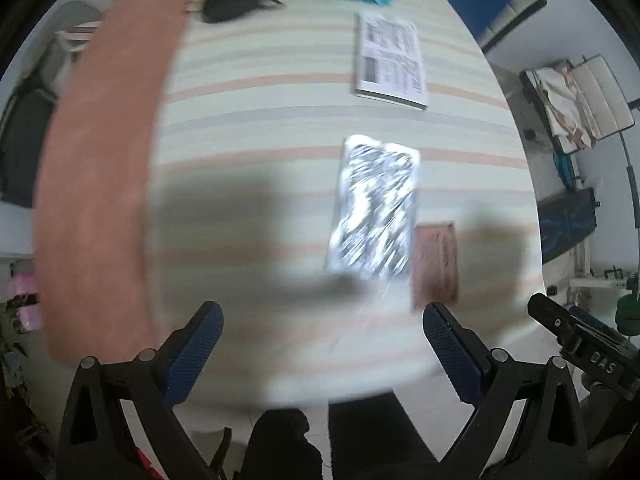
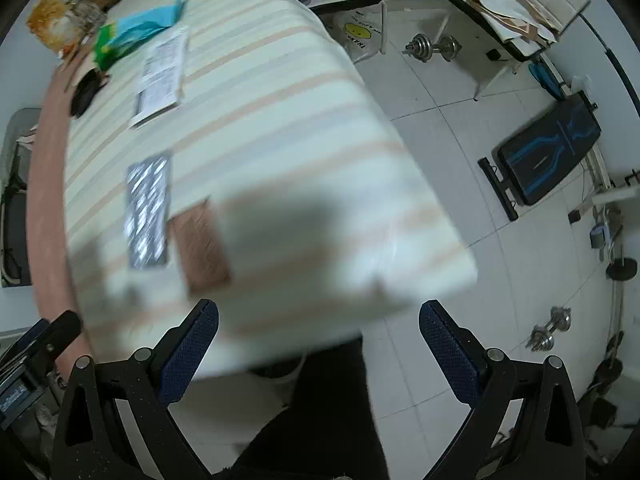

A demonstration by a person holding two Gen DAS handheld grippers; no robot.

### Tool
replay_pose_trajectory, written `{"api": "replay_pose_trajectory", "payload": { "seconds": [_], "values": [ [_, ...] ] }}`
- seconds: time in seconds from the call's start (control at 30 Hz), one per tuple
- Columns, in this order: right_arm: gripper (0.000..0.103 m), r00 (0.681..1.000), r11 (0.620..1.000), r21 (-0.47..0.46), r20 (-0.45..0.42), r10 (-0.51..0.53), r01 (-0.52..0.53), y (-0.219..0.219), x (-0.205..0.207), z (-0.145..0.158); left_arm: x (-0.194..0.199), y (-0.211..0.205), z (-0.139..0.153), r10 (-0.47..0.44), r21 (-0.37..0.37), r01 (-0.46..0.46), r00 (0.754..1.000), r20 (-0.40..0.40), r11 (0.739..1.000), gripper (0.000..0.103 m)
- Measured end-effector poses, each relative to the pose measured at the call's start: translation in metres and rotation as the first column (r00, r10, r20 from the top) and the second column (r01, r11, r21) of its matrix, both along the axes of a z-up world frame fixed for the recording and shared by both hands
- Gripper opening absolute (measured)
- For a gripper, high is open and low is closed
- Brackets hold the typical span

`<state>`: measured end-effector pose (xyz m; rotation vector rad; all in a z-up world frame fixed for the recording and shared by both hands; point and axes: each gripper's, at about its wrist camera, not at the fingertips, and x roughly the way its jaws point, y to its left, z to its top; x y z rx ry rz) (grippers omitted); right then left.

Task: Collect trash
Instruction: 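Move both tools back over the table toward the remaining items, then grasp the silver blister pack with the left tool while the right tool grasps the white medicine leaflet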

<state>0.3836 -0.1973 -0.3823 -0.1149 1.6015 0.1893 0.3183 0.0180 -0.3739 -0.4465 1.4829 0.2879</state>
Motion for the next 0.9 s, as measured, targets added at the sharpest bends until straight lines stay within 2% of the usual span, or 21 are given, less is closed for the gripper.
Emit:
{"api": "replay_pose_trajectory", "payload": {
  "seconds": [0.13, 0.17, 0.23, 0.37, 0.43, 0.6, 0.77, 0.9],
  "values": [
    [0.102, 0.999, 1.0, -0.011, -0.035, 0.016, -0.016, 0.0, 0.045, -0.019, 0.045, -0.009, -0.034, -0.05, -0.017, 0.049, 0.997, -0.055, 0.999, 0.1],
    [0.102, 0.999, 1.0, -0.013, -0.04, 0.02, -0.02, 0.001, 0.051, -0.022, 0.051, -0.01, -0.039, -0.057, -0.018, 0.056, 0.996, -0.065, 0.998, 0.096],
    [0.102, 0.998, 1.0, -0.015, -0.052, 0.026, -0.027, 0.002, 0.065, -0.027, 0.062, -0.013, -0.049, -0.07, -0.019, 0.069, 0.993, -0.09, 0.997, 0.076],
    [0.102, 0.997, 0.999, -0.015, -0.069, 0.037, -0.038, 0.005, 0.088, -0.033, 0.068, -0.02, -0.052, -0.075, 0.037, 0.08, 0.991, -0.112, 0.996, 0.065],
    [0.102, 0.996, 0.999, -0.011, -0.075, 0.044, -0.045, 0.01, 0.098, -0.035, 0.067, -0.018, -0.05, -0.06, 0.036, 0.065, 0.993, -0.106, 0.997, 0.062],
    [0.102, 0.995, 0.996, 0.02, -0.061, 0.083, -0.082, 0.034, 0.116, -0.03, 0.052, 0.033, -0.044, 0.098, 0.085, -0.088, 0.989, -0.112, 0.992, 0.062],
    [0.102, 0.991, 0.989, 0.093, -0.046, 0.123, -0.118, 0.102, 0.138, -0.031, 0.038, 0.103, -0.038, 0.294, 0.131, -0.281, 0.951, -0.099, 0.951, 0.062],
    [0.101, 0.99, 0.983, 0.118, -0.019, 0.141, -0.138, 0.168, 0.154, -0.04, 0.039, 0.132, -0.034, 0.366, 0.156, -0.351, 0.927, -0.081, 0.923, 0.062]
  ]
}}
